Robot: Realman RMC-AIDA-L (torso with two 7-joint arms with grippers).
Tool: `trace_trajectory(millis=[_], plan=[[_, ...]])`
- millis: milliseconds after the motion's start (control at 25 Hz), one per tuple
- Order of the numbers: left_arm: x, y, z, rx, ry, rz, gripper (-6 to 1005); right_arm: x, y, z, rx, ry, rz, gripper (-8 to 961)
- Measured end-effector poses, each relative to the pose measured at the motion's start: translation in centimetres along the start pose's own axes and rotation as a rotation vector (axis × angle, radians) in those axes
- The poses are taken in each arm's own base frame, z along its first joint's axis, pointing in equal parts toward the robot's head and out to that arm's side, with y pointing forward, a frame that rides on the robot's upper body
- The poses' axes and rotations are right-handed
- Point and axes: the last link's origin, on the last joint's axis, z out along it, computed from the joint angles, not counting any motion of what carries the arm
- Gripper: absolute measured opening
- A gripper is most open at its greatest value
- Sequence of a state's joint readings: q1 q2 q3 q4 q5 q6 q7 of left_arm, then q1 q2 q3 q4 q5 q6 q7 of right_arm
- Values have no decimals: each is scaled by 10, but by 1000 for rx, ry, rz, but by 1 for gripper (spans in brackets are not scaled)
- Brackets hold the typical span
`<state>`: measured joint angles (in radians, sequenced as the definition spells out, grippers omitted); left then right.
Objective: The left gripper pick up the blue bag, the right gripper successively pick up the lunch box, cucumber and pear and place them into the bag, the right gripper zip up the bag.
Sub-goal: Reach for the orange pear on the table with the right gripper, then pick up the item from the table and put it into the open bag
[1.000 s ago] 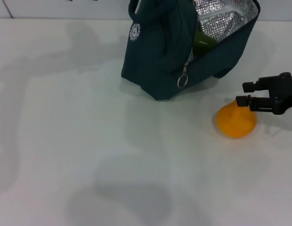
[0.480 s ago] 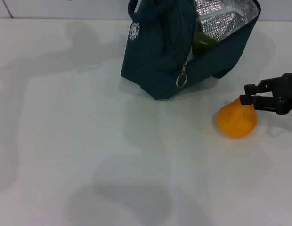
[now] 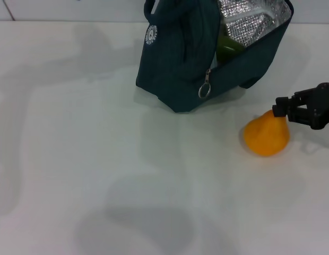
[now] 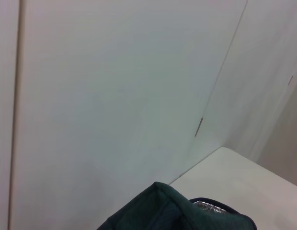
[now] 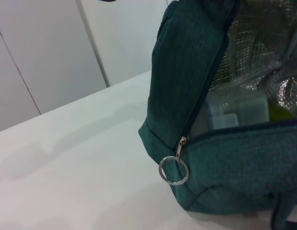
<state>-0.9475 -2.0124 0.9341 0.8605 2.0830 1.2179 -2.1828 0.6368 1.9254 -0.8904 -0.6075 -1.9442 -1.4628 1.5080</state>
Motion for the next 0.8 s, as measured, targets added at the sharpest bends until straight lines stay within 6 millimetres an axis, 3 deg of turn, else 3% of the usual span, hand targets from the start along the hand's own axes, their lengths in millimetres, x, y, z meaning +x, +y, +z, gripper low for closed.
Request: trace_trajectory(millis=[240, 440, 640, 800], plan=[[0, 0, 0, 0, 0, 0, 36, -1, -1, 0, 1, 2, -3, 173], [0, 0, 0, 0, 0, 0, 36, -2, -2, -1, 6, -3, 4, 27], [0, 0, 0, 0, 0, 0, 37, -6, -2, -9, 12, -52, 19, 36], [0, 0, 0, 0, -1, 1, 36, -25, 2, -23, -17, -171, -16, 42]])
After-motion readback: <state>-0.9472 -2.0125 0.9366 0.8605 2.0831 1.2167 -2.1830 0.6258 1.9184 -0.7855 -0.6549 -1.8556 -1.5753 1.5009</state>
